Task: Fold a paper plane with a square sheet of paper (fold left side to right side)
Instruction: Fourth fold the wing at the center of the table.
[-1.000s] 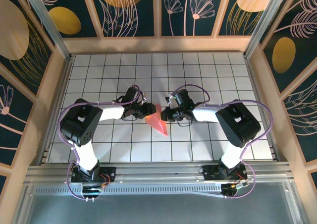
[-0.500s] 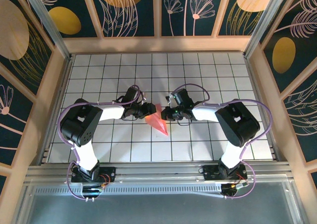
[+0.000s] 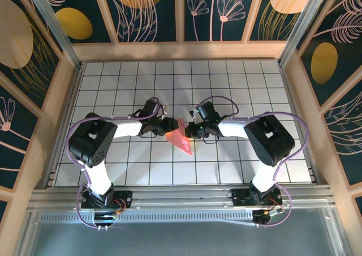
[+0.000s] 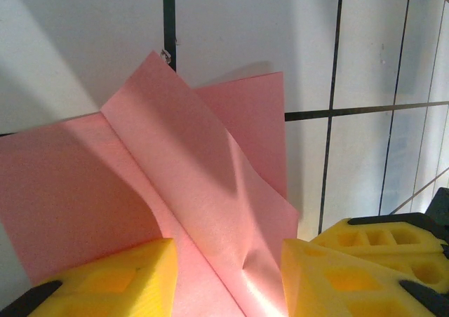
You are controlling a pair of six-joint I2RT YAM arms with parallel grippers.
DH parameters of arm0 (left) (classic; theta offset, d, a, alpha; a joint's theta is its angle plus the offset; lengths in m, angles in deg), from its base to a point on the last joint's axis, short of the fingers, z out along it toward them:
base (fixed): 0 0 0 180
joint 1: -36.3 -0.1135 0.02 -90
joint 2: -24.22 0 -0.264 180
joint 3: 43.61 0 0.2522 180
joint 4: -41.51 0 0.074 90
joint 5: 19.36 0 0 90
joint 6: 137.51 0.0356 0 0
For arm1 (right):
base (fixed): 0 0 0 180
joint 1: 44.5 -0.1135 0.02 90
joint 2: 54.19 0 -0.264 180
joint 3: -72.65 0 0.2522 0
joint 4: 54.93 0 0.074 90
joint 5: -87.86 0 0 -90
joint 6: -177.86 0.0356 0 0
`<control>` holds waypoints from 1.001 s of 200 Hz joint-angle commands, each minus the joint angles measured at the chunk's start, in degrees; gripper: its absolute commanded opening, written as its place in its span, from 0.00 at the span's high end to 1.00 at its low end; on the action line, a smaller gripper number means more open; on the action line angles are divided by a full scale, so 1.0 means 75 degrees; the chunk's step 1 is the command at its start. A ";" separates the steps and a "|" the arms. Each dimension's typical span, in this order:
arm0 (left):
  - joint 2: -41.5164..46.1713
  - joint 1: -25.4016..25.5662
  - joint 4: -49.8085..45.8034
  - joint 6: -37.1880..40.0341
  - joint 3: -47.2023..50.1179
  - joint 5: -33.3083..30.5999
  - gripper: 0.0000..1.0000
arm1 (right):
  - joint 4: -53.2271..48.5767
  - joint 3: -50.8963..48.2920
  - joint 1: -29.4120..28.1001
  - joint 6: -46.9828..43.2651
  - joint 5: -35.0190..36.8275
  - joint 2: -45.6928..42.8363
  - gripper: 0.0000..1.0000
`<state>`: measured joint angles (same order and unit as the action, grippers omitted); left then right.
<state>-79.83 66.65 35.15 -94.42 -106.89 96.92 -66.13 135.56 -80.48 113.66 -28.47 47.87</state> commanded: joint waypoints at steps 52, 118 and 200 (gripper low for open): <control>-0.0126 -0.0003 -0.0424 0.0126 -0.0013 -0.0414 0.57 | -0.0208 0.0206 0.0052 -0.0171 0.0252 0.0209 1.00; -0.0115 -0.0003 -0.0420 0.0126 -0.0032 -0.0377 0.56 | -0.0342 0.0241 0.0022 -0.0234 0.0293 0.0442 1.00; 0.0282 -0.0003 -0.0990 0.0434 -0.0686 -0.0687 0.51 | -0.0573 -0.0124 -0.0003 -0.0054 0.0498 0.0629 1.00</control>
<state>-79.80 66.65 32.43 -93.57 -108.92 94.93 -66.10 136.57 -80.48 113.29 -27.66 49.84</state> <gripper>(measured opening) 0.480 0.051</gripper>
